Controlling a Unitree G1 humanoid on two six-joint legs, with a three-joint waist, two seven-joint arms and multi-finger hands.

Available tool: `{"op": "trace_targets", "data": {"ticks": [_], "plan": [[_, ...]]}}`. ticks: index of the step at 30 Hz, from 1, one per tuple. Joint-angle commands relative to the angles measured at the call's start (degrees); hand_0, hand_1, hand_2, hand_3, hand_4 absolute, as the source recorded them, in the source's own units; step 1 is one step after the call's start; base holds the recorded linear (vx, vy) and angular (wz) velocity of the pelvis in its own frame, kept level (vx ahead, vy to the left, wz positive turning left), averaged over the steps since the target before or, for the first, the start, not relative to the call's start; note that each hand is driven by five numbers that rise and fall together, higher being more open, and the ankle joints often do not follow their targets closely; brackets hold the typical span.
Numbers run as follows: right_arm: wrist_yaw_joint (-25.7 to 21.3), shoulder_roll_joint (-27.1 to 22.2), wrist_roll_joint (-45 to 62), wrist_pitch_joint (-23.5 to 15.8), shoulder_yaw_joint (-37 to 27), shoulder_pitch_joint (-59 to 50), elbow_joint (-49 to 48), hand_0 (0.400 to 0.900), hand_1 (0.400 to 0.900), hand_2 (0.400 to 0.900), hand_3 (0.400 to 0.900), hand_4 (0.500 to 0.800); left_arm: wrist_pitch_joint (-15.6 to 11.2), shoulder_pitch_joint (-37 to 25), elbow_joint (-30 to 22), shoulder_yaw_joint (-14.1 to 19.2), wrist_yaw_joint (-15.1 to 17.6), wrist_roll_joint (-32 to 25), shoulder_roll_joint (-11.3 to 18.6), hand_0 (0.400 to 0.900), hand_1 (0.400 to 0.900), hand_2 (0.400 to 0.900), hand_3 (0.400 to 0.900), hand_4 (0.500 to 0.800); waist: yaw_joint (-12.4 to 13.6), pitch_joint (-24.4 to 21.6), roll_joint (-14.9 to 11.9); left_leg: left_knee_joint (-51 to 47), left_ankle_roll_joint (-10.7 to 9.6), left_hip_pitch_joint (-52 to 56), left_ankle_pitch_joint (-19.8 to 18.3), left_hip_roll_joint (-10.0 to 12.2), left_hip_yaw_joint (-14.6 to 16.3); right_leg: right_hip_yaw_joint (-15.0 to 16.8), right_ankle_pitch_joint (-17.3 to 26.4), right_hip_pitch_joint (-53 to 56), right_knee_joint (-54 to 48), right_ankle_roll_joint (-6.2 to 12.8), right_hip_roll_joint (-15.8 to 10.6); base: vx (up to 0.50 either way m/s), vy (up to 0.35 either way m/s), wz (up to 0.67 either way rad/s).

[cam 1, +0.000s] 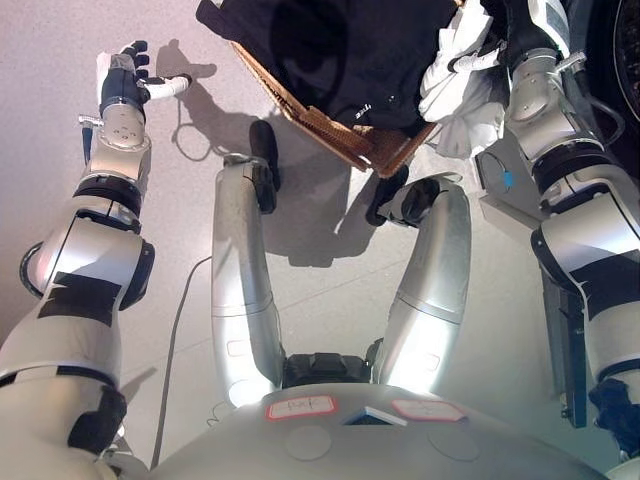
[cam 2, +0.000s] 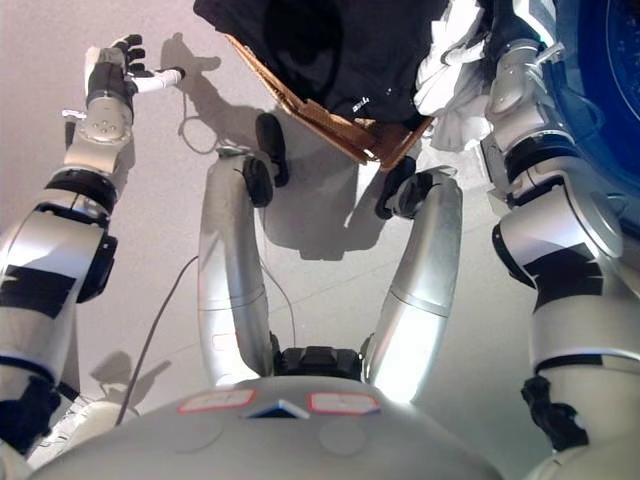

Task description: Put the clothes in the basket into the washing machine.

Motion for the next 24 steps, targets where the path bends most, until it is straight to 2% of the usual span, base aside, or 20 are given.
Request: {"op": "trace_targets", "data": {"ticks": [1,12,18,24], "plan": [[-1.5,0.4,1.3,-1.8,1.2,2.5,0.8,0.4,0.4,0.4,0.4,0.5,-2.1,4.2,3.7,1.6,2.8,-1.1,-0.3,0.9,0.9,0.9,0.9,0.8,0.4,-7.6,1.2,5.8,-1.6,2.1,-12.0,-1.7,0.2,-1.3,-0.4,2.5,-4.0,-0.36,2.2,-0.02,-0.014,0.07],[-3.3,0.6,0.8,-2.0,0.4,2.5,2.6,0.4,0.4,0.4,0.4,0.5,-1.9,3.9,4.5,1.0,3.3,-0.2,-0.5,0.9,0.9,0.9,0.9,0.8,0.4,-8.4,1.1,-0.1,-1.4,1.3,-8.9,-2.9,0.2,-1.6,1.6,2.2,-8.4,-0.62,2.6,-0.01,-0.005,0.04],[-4.3,0.8,1.8,-2.2,-1.8,3.2,2.9,0.4,0.4,0.4,0.4,0.5,-2.4,4.0,4.2,0.5,4.1,0.0,-1.6,0.9,0.9,0.9,0.9,0.8,0.2,-9.0,1.5,-10.0,-1.4,6.2,-4.7,-4.0,0.4,-2.3,4.8,6.7,-17.0,-0.06,4.0,0.03,-0.011,0.03],[-4.3,0.3,2.4,-2.2,-4.8,4.5,3.0,0.4,0.4,0.4,0.4,0.5,-3.2,4.9,4.1,0.4,4.5,0.3,-1.7,0.9,0.9,0.9,0.9,0.8,-0.1,-9.5,2.7,-23.3,-1.6,16.9,0.2,-4.4,1.6,-2.2,9.6,16.0,-28.2,1.26,5.1,0.06,0.018,-0.07]]}}
